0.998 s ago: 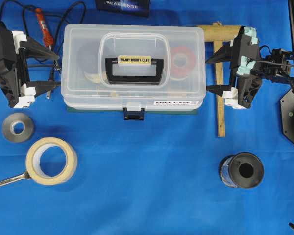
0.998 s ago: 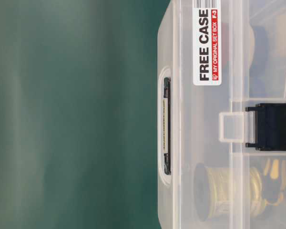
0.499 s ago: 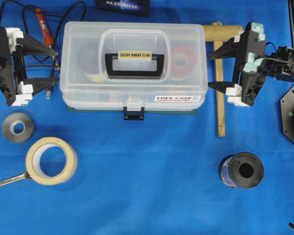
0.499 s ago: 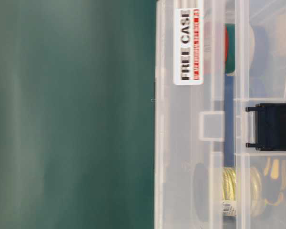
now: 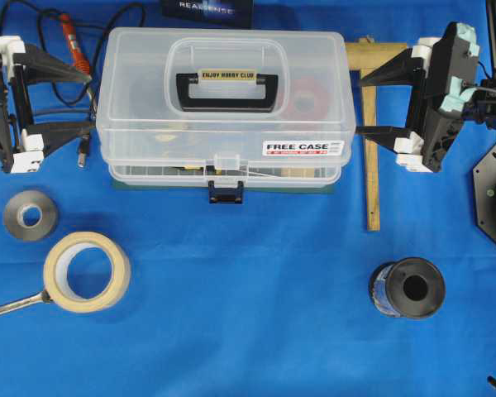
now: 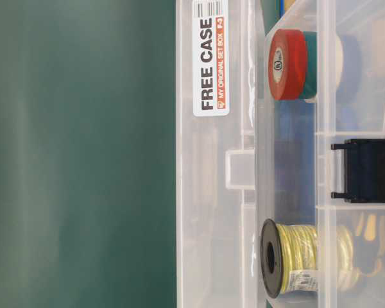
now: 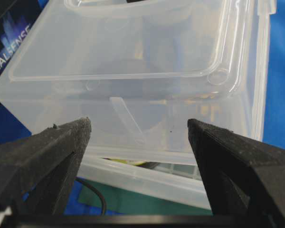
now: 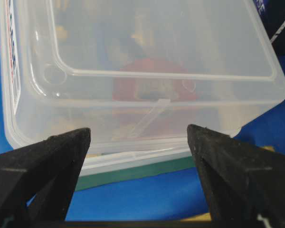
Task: Open the tool box with both arms.
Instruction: 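Lift the lid edges with both grippers, swinging the lid up and back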
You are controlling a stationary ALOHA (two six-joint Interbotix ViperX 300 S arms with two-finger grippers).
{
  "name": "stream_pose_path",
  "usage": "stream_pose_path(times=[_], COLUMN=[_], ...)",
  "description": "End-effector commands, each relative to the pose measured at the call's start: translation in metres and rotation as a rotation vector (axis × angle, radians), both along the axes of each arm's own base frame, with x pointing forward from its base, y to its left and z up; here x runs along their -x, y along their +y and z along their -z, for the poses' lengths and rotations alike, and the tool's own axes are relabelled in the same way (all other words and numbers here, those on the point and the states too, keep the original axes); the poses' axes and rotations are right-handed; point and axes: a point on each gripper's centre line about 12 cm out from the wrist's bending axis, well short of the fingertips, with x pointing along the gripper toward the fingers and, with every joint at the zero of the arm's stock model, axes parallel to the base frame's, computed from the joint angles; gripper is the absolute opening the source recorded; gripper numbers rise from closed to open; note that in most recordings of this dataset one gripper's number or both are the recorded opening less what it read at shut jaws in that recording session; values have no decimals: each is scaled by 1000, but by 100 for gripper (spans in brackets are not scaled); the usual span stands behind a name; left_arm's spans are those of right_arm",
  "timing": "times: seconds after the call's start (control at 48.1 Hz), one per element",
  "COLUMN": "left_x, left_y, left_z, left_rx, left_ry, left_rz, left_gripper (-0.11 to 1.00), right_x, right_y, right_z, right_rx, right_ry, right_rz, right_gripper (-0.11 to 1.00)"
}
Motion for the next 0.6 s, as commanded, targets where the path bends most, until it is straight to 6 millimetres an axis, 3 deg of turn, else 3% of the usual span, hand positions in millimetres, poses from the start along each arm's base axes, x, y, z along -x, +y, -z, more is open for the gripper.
stream_pose_path(times=[0.0,0.582], left_x=[-8,-8], left_y=[1,15], left_z=[-20,-32], left_rx=[-17,-41], left_ry=[-80,-135], left_rz=[1,-54], left_gripper=[82,82], right_x=[-11,-9], right_y=[-2,-26], right_z=[-30,-44], right_rx=[21,39], right_ry=[-94,-137], right_rz=[1,89], right_gripper=[84,84])
